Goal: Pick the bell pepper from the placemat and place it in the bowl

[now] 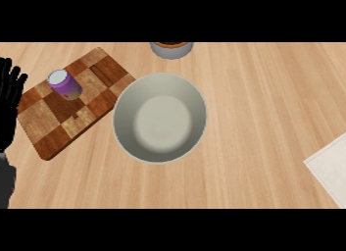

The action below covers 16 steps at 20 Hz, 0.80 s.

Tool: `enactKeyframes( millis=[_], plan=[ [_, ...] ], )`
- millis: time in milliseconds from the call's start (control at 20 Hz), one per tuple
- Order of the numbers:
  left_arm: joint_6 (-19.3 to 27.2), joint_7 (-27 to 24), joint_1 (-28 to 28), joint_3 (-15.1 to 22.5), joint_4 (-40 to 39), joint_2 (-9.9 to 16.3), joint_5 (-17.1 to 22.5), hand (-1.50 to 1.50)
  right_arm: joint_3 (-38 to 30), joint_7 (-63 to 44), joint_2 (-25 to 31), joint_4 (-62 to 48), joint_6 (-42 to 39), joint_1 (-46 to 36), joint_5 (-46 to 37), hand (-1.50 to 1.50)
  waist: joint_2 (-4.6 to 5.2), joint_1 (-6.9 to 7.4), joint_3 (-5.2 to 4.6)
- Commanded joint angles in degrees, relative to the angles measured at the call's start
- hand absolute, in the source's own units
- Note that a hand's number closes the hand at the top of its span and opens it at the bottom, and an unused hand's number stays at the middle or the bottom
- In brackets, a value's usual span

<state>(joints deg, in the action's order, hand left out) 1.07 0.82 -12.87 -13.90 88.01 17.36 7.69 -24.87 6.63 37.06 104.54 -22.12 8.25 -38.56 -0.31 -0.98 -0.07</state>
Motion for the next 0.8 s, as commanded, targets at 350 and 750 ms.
enactKeyframes(
  millis=[350,750],
  plan=[
    [0.2,1.5,-1.5,-0.1,-0.2,0.1,0.1,0.00,-4.2,-18.0,-7.9,23.4,-14.1,-9.0,25.5,1.50,-0.03,0.18,-0.05],
    [-1.1,1.8,-4.1,-0.1,-3.1,1.0,0.3,0.00,11.0,-51.6,-8.6,27.8,-12.2,-29.7,35.5,1.50,0.26,1.56,-0.12]
  ],
)
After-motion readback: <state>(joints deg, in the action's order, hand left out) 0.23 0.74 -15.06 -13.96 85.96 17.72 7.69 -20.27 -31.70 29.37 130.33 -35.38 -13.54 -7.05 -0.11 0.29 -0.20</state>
